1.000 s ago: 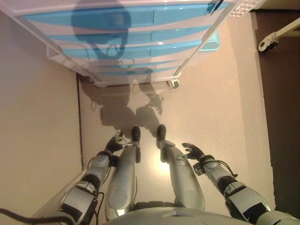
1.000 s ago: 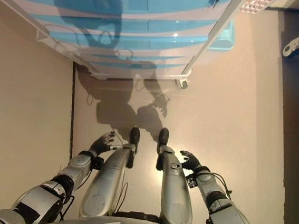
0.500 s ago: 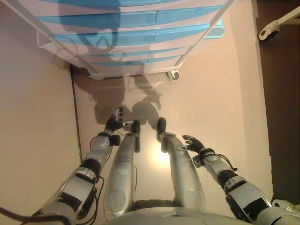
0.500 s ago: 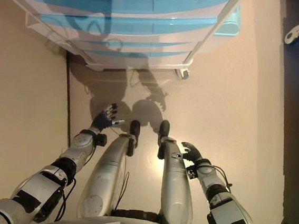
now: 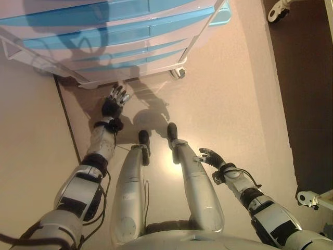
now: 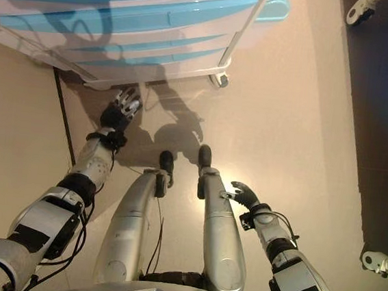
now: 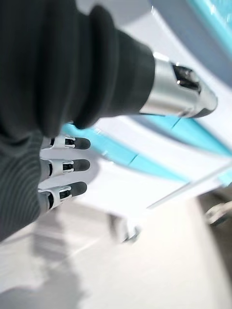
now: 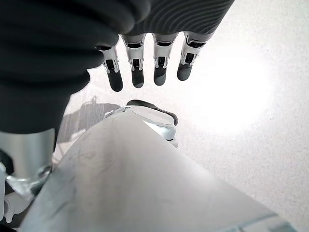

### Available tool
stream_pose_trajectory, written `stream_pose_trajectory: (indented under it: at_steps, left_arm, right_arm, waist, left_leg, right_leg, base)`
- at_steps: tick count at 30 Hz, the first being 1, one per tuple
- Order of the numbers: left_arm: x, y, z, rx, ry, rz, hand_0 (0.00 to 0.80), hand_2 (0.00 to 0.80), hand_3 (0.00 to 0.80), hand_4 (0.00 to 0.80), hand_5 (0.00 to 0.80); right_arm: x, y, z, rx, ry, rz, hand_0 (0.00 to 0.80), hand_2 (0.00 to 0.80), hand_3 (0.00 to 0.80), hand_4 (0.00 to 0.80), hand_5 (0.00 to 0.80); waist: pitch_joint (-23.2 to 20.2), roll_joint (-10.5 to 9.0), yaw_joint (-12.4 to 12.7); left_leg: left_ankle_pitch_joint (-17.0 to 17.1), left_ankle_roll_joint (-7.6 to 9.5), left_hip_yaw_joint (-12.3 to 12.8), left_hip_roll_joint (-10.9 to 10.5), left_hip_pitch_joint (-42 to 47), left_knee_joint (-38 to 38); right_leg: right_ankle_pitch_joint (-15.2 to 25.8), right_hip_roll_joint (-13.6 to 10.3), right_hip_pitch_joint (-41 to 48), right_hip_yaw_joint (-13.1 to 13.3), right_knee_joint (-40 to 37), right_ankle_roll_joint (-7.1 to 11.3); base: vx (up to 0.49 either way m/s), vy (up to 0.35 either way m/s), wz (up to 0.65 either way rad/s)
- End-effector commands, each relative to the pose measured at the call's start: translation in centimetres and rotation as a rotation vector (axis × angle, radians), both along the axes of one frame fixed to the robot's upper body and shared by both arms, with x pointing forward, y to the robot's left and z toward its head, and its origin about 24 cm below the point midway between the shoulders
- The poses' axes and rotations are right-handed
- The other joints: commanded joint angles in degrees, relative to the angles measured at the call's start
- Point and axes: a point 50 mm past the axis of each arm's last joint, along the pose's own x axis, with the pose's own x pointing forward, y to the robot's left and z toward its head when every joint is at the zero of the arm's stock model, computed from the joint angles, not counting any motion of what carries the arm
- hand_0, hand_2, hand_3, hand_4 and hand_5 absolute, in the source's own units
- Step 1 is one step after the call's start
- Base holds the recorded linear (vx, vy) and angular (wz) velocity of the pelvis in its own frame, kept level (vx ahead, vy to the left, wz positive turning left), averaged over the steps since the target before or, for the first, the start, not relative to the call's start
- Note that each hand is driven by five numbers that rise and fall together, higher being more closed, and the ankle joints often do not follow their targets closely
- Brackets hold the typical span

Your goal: Open the drawer and pick up the medicine

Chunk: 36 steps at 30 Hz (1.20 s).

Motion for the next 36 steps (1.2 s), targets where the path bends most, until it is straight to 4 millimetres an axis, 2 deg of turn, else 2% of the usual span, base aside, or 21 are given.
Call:
stream_pose_trajectory:
  at_steps: [1, 6, 12, 13, 14, 21, 26, 30, 33, 36]
  left_arm:
    - [0.5, -0.2, 2.7, -0.122, -0.141, -0.065, 0.000, 0.000, 0.000, 0.000, 0.000]
    - [2.0, -0.1, 8.0, -0.167, -0.275, -0.112, 0.000, 0.000, 0.000, 0.000, 0.000]
    - [2.5, -0.6, 13.6, -0.215, -0.466, -0.207, 0.000, 0.000, 0.000, 0.000, 0.000]
    - [2.5, -0.7, 14.1, -0.216, -0.486, -0.219, 0.000, 0.000, 0.000, 0.000, 0.000]
    - [2.4, -1.0, 14.9, -0.222, -0.530, -0.244, 0.000, 0.000, 0.000, 0.000, 0.000]
    - [1.3, -1.9, 18.8, -0.309, -0.766, -0.401, 0.000, 0.000, 0.000, 0.000, 0.000]
    - [0.4, -2.7, 20.4, -0.397, -0.892, -0.508, 0.000, 0.000, 0.000, 0.000, 0.000]
    - [0.2, -3.3, 20.6, -0.380, -0.903, -0.549, 0.000, 0.000, 0.000, 0.000, 0.000]
    - [0.5, -3.7, 20.3, -0.310, -0.843, -0.534, 0.000, 0.000, 0.000, 0.000, 0.000]
    - [1.5, -3.2, 18.9, -0.238, -0.673, -0.431, 0.000, 0.000, 0.000, 0.000, 0.000]
  right_arm:
    - [-3.3, -2.9, -1.9, -0.105, 0.109, 0.005, 0.000, 0.000, 0.000, 0.000, 0.000]
    - [-3.0, -2.5, -1.7, -0.103, 0.092, 0.024, 0.000, 0.000, 0.000, 0.000, 0.000]
    - [-3.2, -2.1, -1.9, -0.095, 0.083, 0.039, 0.000, 0.000, 0.000, 0.000, 0.000]
    - [-3.1, -2.1, -1.8, -0.094, 0.082, 0.040, 0.000, 0.000, 0.000, 0.000, 0.000]
    - [-3.2, -2.1, -1.9, -0.093, 0.082, 0.042, 0.000, 0.000, 0.000, 0.000, 0.000]
    - [-3.8, -2.0, -2.3, -0.087, 0.089, 0.050, 0.000, 0.000, 0.000, 0.000, 0.000]
    - [-3.9, -1.8, -2.4, -0.081, 0.092, 0.051, 0.000, 0.000, 0.000, 0.000, 0.000]
    - [-3.7, -1.6, -2.3, -0.079, 0.096, 0.051, 0.000, 0.000, 0.000, 0.000, 0.000]
    - [-3.4, -1.7, -2.1, -0.079, 0.097, 0.050, 0.000, 0.000, 0.000, 0.000, 0.000]
    - [-3.1, -1.8, -1.8, -0.083, 0.095, 0.050, 0.000, 0.000, 0.000, 0.000, 0.000]
  waist:
    - [-1.8, 1.10, -0.1]
    - [-1.7, 0.20, -1.1]
    - [-1.4, -0.63, -1.7]
    - [-1.3, -0.69, -1.8]
    - [-1.3, -1.16, -2.1]
    - [-1.3, -1.27, -1.9]
    - [-1.3, -1.41, -1.6]
    - [-1.3, -1.46, -1.4]
    - [-1.3, -1.38, -1.4]
    - [-1.3, -1.19, -1.6]
  left_leg:
    - [1.2, -1.49, -1.1, -0.9, 1.4, -5.9]
    - [1.1, -1.81, -0.6, -0.8, 1.7, -7.3]
    - [0.5, -1.94, -0.4, -0.8, 2.8, -8.6]
    - [0.5, -1.99, -0.3, -0.8, 2.9, -8.7]
    - [2.3, -1.81, 0.3, -1.0, 2.2, -9.1]
    - [1.8, -1.81, 0.1, -1.4, 3.3, -9.9]
    - [1.7, -1.87, -0.3, -1.7, 3.7, -10.3]
    - [1.8, -1.93, -0.4, -1.7, 4.0, -10.7]
    - [2.0, -2.04, -0.5, -1.8, 3.9, -11.0]
    - [2.8, -2.07, -0.3, -1.8, 4.2, -12.1]
  right_leg:
    - [2.9, 1.9, 1.2, -2.3, -1.9, -1.68]
    - [4.0, 2.2, 2.0, -1.8, -5.4, -1.43]
    - [4.3, 2.4, 3.3, -1.5, -7.6, -1.44]
    - [4.3, 2.5, 3.4, -1.4, -7.8, -1.47]
    - [5.9, 2.1, 2.9, -1.5, -8.5, -1.80]
    - [5.5, 2.1, 3.8, -1.4, -8.8, -2.11]
    - [5.2, 2.3, 4.3, -1.5, -9.0, -2.42]
    - [5.1, 2.3, 4.6, -1.5, -9.2, -2.59]
    - [5.4, 2.3, 4.5, -1.5, -9.6, -2.61]
    - [5.7, 2.2, 4.7, -1.6, -10.3, -2.58]
  base:
    - [0.011, -0.004, -0.09]
    - [0.011, -0.006, -0.08]
    - [0.004, -0.017, -0.05]
    - [-0.093, -0.043, 0.03]
    - [-0.087, -0.037, 0.03]
    - [-0.009, -0.005, 0.01]
    - [0.008, -0.008, 0.01]
    - [0.000, 0.000, 0.00]
    - [0.000, 0.000, 0.00]
    - [-0.011, 0.000, 0.03]
